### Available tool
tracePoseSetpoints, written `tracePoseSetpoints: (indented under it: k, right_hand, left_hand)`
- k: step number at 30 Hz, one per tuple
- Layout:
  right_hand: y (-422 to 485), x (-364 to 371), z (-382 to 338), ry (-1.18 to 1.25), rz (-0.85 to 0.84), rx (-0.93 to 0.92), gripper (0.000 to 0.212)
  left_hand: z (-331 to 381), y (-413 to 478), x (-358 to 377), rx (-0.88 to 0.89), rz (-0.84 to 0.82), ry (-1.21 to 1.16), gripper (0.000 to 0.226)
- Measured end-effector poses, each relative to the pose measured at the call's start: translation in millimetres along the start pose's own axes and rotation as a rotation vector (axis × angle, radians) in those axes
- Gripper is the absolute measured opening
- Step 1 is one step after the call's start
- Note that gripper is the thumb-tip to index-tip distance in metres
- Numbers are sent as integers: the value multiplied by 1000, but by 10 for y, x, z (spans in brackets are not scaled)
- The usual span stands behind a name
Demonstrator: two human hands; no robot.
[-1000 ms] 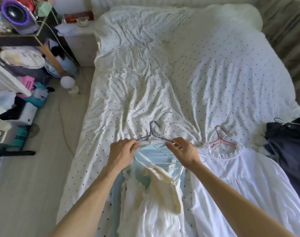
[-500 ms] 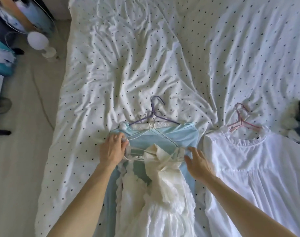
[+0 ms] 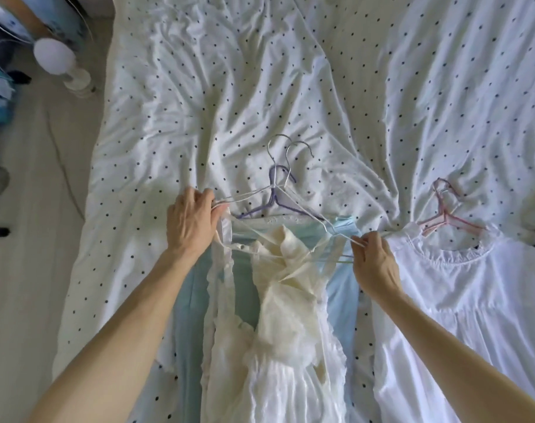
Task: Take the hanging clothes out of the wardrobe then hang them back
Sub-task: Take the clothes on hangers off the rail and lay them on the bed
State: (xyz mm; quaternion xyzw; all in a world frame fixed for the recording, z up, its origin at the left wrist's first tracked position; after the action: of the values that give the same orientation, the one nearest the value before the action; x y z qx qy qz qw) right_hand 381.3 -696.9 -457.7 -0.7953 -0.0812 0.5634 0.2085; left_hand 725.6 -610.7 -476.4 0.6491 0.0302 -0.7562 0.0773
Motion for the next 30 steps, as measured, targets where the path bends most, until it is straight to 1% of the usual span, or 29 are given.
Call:
tracePoseSetpoints:
  k: [2,4,6,7,9,11,13,14,16,18,19,21,23,24,27,30]
  right_hand:
    - [207,103,-62,30,11,88,18]
    - [323,253,-79,-28,-32,191,21]
    - [330,386,-86,55,-78,242,25]
    - [298,427,-87,129,-79,231,27]
    - [178,441,-70,248,-27,139,36]
    - [17,443,9,280,-4,34,47]
    - [-94,499,106,149,-50,-60,53]
    - [-117,522,144,66,-93,-76,55]
    - [-89,554,154,-50,-177,-26,58]
    - [-11,551,86,-185,-188,4,60]
    - [40,546,56,-247,-196,2,59]
    - [104,504,12,-282,-299,36,59]
    - [85,376,-4,-224,-389,50,63]
    - [28,261,-7,-181,-391,43,65]
    - [-277,-246,90,-33,-318,0,61]
    - [-768,-895,436,84,-263,-58,47]
  left_hand:
    - [-11,204,195,0,-53,-51,35]
    - [-26,244,486,-44,-137,-87,38]
    - [-49,156,732,-82,-150,-93,42]
    - [-59,100,784,-99,-116,-101,41]
    - [-58,30,794,-130,-63,-138,37]
    - [-41,-11,730,-133,-66,-141,36]
    - [-30,-28,648,-110,-113,-103,39]
    - [-29,-37,615,-109,-144,-94,43]
    - [-22,-47,529,-128,-207,-103,54]
    - [0,-52,447,-144,-293,-124,64]
    - [36,-55,400,-139,-346,-120,67]
    - [137,-76,306,-114,-409,-108,65]
    - [282,-108,160,-103,-415,-84,59]
    - [360,-130,77,-109,-418,-71,57]
    - [710,-194,-243,-113,-463,-68,57]
    - [1277,-260,-610,-37,-486,-97,56]
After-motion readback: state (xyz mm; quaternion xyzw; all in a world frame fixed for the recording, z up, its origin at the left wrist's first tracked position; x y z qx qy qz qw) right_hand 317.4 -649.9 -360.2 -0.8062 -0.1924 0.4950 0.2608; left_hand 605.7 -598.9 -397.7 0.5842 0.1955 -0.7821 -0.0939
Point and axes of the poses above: each hand's wrist, its own y-axis towards the middle knuckle, its own x-axis out of the palm, z = x × y, the point moved 2 cm from there along y, towards the middle knuckle, and after that the axes turned 15 degrees about x, right-handed, at the moved point
